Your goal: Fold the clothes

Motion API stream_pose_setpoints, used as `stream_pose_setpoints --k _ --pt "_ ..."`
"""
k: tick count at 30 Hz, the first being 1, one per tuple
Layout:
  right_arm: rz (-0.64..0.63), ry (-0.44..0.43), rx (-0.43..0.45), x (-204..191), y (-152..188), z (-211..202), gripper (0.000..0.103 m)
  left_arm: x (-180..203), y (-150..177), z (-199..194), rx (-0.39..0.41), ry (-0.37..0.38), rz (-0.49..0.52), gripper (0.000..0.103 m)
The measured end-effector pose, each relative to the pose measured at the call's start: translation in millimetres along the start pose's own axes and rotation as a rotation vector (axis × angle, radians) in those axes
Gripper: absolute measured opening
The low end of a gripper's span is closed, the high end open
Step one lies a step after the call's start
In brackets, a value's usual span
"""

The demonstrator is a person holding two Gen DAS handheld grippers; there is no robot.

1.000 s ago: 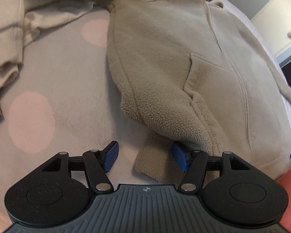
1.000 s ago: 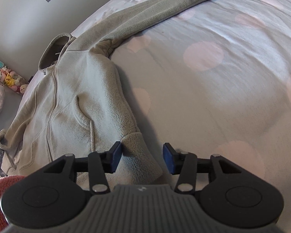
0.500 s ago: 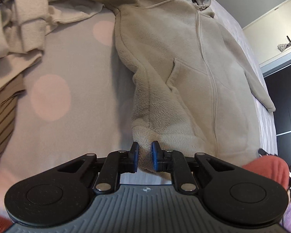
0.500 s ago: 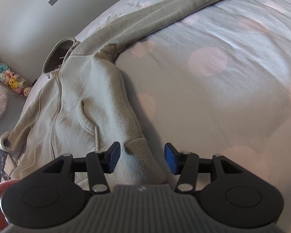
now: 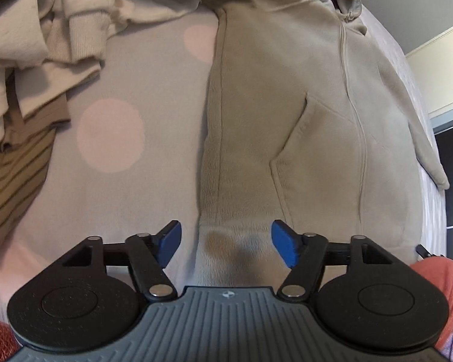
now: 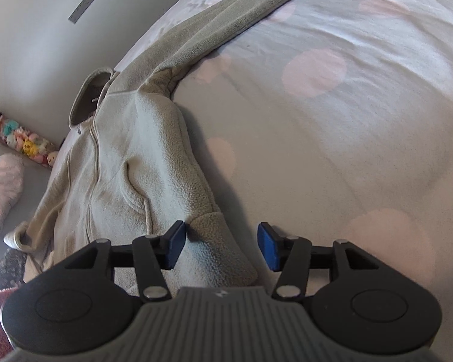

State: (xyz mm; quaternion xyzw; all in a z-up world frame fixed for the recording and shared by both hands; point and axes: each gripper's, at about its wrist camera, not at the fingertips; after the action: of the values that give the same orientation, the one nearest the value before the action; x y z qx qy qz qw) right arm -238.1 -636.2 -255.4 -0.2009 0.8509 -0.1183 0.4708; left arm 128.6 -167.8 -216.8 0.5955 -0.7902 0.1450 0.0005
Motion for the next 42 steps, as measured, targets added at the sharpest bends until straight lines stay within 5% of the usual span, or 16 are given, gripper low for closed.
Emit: stream_pose_setpoints --k 5,8,12,16,18,21,25,34,37,42 --pt "0.093 -0.024 0.034 6 4 11 0.053 10 1 31 -0.075 -0.026 -0.013 0.065" --pt "0.091 -0.03 0.008 1 9 20 0.036 20 6 36 -0.068 -0.031 0.024 0.06" --pt "0.029 -0.082 0.0 -23 5 8 0.021 29 8 26 -0.034 -0.035 0.095 0.023" --pt "-0.056 -0.271 0.017 -67 -12 -27 0.016 19 3 -12 -0.005 0.082 0.092 0.016" --pt "-0.115 -0.295 0.006 -85 -18 -38 0.016 12 -1 -31 0.022 0.089 0.093 0.016" --pt "-0.143 -0.127 -0.046 -76 -15 -28 0.015 9 -5 -34 0.003 0.062 0.096 0.016" --pt "-0.121 -0.019 -0.143 -42 10 -4 0.015 13 -2 -10 -0.085 -0.024 0.128 0.016" --pt "-0.181 0.037 -0.203 -18 26 18 0.015 44 -5 36 -0.172 -0.231 0.268 0.019" --pt "-0.14 -0.001 -0.196 -11 23 12 0.016 44 -7 33 -0.171 -0.23 0.259 0.022" --pt "-0.124 0.008 -0.164 -13 17 -12 0.031 22 -16 5 -0.157 -0.107 0.189 0.029"
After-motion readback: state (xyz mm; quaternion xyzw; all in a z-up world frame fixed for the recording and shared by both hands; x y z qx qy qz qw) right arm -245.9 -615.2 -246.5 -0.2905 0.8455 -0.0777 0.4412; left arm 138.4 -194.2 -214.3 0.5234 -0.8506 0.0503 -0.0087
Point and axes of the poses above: each gripper's, at about its wrist camera, not at the fingertips, and z roughly the way its jaws point, x to its right, y to its underside, and after that the axes turned 13 degrees about -y, right-handed
